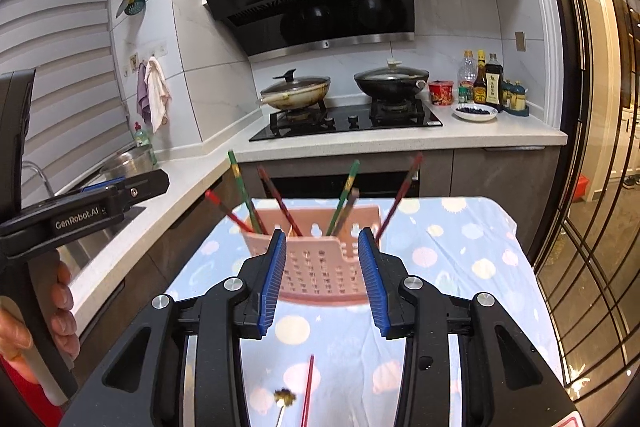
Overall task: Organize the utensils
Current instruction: 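Move both open tools back down toward the remaining red chopstick and spoon, then grasp the last red chopstick with the right tool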
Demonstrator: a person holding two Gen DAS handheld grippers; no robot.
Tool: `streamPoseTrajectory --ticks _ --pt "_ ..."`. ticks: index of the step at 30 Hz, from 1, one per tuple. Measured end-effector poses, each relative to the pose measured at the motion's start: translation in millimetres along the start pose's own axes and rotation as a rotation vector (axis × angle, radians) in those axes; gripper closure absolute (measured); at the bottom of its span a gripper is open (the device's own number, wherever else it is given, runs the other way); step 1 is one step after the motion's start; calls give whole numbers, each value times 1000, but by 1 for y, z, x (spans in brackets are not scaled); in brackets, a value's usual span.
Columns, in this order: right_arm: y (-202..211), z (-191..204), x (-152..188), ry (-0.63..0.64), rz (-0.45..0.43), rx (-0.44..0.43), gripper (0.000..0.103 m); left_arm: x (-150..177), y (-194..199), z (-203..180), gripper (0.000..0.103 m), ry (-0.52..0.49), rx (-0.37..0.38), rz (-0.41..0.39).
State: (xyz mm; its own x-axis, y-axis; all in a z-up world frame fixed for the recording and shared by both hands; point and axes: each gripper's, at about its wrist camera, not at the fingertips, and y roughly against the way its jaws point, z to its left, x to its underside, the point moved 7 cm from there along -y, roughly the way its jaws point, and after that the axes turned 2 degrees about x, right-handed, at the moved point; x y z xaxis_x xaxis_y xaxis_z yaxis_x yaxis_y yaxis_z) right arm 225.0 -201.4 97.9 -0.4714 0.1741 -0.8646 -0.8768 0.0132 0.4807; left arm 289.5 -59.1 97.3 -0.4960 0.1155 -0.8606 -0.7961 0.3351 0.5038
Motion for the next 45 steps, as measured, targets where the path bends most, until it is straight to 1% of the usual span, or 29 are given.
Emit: streamPoseTrajectory --ticks 9,13,16,20,24,28,32,37,41,45 --pt "20 -1 60 14 67 10 66 58 4 -10 35 -3 9 68" --pt "26 2 88 31 104 14 65 87 7 -10 28 16 7 100" --pt "29 5 109 48 131 23 63 110 7 -10 26 18 5 130" --pt "31 7 140 48 181 20 62 141 4 -7 17 29 -8 176" --pt "31 10 175 55 244 20 61 173 -1 -6 16 45 -10 234" --pt "31 8 202 41 291 21 60 204 -8 -4 15 54 -16 294" --pt "28 7 224 31 332 28 58 231 -14 -3 13 53 -35 338" --pt "24 8 250 34 378 40 57 258 -17 -1 12 41 -54 378" --pt "20 11 267 30 408 33 57 275 -18 1 12 40 -59 412" --pt "17 16 276 47 418 35 57 286 -18 2 12 34 -64 435"
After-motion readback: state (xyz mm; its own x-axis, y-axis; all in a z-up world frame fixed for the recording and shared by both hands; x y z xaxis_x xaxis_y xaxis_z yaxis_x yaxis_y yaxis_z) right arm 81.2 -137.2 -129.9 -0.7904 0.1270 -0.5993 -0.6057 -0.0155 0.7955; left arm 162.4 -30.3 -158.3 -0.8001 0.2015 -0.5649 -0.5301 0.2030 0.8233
